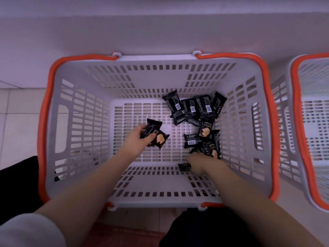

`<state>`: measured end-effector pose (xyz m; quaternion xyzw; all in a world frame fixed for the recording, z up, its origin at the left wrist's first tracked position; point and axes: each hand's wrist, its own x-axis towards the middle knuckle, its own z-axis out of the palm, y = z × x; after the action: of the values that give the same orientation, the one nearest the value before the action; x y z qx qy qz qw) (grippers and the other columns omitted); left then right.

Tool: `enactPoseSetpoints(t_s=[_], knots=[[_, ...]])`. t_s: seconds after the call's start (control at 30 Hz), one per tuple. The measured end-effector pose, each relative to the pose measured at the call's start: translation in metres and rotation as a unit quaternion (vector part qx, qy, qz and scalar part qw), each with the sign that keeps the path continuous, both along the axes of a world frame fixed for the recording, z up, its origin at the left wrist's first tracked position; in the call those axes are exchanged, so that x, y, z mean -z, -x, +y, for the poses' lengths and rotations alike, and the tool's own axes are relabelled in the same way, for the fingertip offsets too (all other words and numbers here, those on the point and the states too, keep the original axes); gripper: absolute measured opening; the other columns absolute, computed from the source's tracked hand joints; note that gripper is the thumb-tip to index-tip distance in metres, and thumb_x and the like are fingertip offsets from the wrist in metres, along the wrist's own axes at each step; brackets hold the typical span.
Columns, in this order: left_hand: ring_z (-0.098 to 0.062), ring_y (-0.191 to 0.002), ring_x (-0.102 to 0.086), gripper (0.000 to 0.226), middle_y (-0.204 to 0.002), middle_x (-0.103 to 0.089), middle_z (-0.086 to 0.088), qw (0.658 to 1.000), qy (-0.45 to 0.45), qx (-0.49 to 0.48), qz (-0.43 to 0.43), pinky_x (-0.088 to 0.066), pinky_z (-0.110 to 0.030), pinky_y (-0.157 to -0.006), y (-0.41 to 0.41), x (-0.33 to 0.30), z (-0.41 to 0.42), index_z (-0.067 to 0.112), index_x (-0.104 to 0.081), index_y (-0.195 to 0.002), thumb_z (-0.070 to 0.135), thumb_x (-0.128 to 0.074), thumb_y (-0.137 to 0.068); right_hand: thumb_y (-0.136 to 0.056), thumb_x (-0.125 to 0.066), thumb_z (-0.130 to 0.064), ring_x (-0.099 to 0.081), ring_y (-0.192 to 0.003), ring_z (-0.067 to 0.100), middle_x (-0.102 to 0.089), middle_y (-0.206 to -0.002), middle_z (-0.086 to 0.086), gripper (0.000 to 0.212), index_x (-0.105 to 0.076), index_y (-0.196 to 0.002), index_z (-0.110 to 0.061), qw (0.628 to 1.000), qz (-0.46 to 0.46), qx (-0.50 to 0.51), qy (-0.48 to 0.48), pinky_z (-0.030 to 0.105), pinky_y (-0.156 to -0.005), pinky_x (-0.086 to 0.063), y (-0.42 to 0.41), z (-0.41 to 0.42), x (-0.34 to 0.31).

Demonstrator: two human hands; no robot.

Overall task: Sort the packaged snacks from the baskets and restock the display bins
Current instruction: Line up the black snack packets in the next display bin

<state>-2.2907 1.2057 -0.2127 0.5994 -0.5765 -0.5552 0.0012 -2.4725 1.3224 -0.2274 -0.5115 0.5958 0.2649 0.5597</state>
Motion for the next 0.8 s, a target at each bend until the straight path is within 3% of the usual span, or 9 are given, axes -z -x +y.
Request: enactPoseSetpoints(t_s=[0.17, 0.3, 0.43, 0.53, 0.57, 0.63, 0.67, 0.7, 0.8], knots=[[-0.003, -0.083, -0.062, 0.030, -0.096, -0.064, 0.012, 0.999, 0.026, -0.014, 0.024, -0.050, -0.022, -0.069, -0.005, -0.025, 0.001, 0.024, -0.054, -0.116, 0.030, -0.061, -0.088, -0.093, -0.043, -0.021, -0.046, -0.100, 0.025, -0.046, -0.131, 0.010, 0.030, -0.049, -0.122, -0.015, 1.000, 0.016, -0.018, 0.001, 0.049, -0.100, -0.034, 0.004, 0.000, -0.005], [0.000, -0.083, -0.063, 0.023, -0.097, -0.065, 0.012, 0.996, 0.045, -0.020, 0.080, -0.047, -0.013, -0.064, -0.009, -0.057, -0.002, 0.026, -0.054, -0.110, 0.028, -0.061, -0.088, -0.091, -0.055, -0.035, -0.051, -0.111, 0.023, -0.053, -0.125, 0.006, 0.036, -0.047, -0.122, -0.018, 0.991, -0.027, 0.121, 0.045, 0.038, -0.097, -0.039, 0.005, 0.005, -0.018], [0.004, -0.070, -0.066, 0.020, -0.093, -0.067, 0.005, 0.984, 0.074, -0.045, 0.155, -0.047, -0.008, -0.055, -0.009, -0.100, -0.011, 0.016, -0.056, -0.109, 0.022, -0.059, -0.090, -0.080, -0.073, -0.028, -0.056, -0.098, 0.017, -0.056, -0.111, 0.002, 0.050, -0.048, -0.120, -0.013, 0.894, -0.069, 0.354, 0.264, 0.031, -0.084, -0.046, 0.003, -0.014, -0.072], [0.007, -0.063, -0.063, 0.013, -0.083, -0.065, 0.002, 0.971, 0.138, -0.070, 0.183, -0.048, -0.008, -0.054, -0.005, -0.138, -0.018, 0.014, -0.060, -0.100, 0.023, -0.056, -0.092, -0.079, -0.072, -0.033, -0.056, -0.081, 0.001, -0.060, -0.095, -0.008, 0.036, -0.049, -0.106, -0.028, 0.809, -0.094, 0.414, 0.406, 0.017, -0.068, -0.043, -0.002, -0.032, -0.140], [0.003, -0.064, -0.064, 0.015, -0.081, -0.065, 0.000, 0.966, 0.153, -0.081, 0.193, -0.052, -0.014, -0.058, -0.004, -0.152, -0.020, 0.013, -0.061, -0.099, 0.025, -0.056, -0.092, -0.080, -0.070, -0.035, -0.054, -0.075, -0.001, -0.060, -0.090, -0.008, 0.030, -0.050, -0.101, -0.029, 0.791, -0.093, 0.407, 0.448, 0.016, -0.064, -0.042, -0.005, -0.037, -0.164], [-0.020, -0.081, -0.068, 0.022, -0.087, -0.066, -0.009, 0.959, 0.175, -0.066, 0.211, -0.057, -0.040, -0.073, -0.001, -0.181, -0.023, 0.010, -0.062, -0.103, 0.027, -0.057, -0.092, -0.085, -0.063, -0.038, -0.052, -0.069, 0.006, -0.061, -0.087, 0.001, 0.022, -0.055, -0.097, -0.021, 0.762, -0.112, 0.393, 0.502, 0.027, -0.067, -0.044, -0.012, -0.043, -0.208], [-0.027, -0.086, -0.066, 0.022, -0.089, -0.067, -0.009, 0.955, 0.199, -0.042, 0.214, -0.055, -0.045, -0.077, -0.001, -0.195, -0.025, 0.011, -0.062, -0.103, 0.028, -0.057, -0.091, -0.088, -0.059, -0.038, -0.052, -0.070, 0.009, -0.061, -0.087, 0.005, 0.023, -0.057, -0.097, -0.017, 0.753, -0.134, 0.391, 0.513, 0.033, -0.070, -0.045, -0.017, -0.045, -0.231], [-0.025, -0.086, -0.065, 0.018, -0.088, -0.067, -0.005, 0.948, 0.231, -0.015, 0.217, -0.053, -0.041, -0.078, -0.001, -0.210, -0.026, 0.015, -0.062, -0.100, 0.030, -0.058, -0.090, -0.091, -0.055, -0.035, -0.054, -0.072, 0.008, -0.062, -0.085, 0.002, 0.021, -0.058, -0.096, -0.016, 0.744, -0.163, 0.390, 0.518, 0.035, -0.074, -0.047, -0.022, -0.046, -0.251], [0.001, -0.071, -0.059, 0.006, -0.077, -0.062, 0.016, 0.924, 0.315, 0.044, 0.211, -0.048, -0.017, -0.067, -0.006, -0.253, -0.028, 0.034, -0.055, -0.087, 0.032, -0.061, -0.088, -0.094, -0.053, -0.017, -0.057, -0.074, -0.002, -0.064, -0.077, -0.016, 0.007, -0.059, -0.091, -0.019, 0.736, -0.220, 0.352, 0.535, 0.021, -0.074, -0.047, -0.038, -0.049, -0.299]])
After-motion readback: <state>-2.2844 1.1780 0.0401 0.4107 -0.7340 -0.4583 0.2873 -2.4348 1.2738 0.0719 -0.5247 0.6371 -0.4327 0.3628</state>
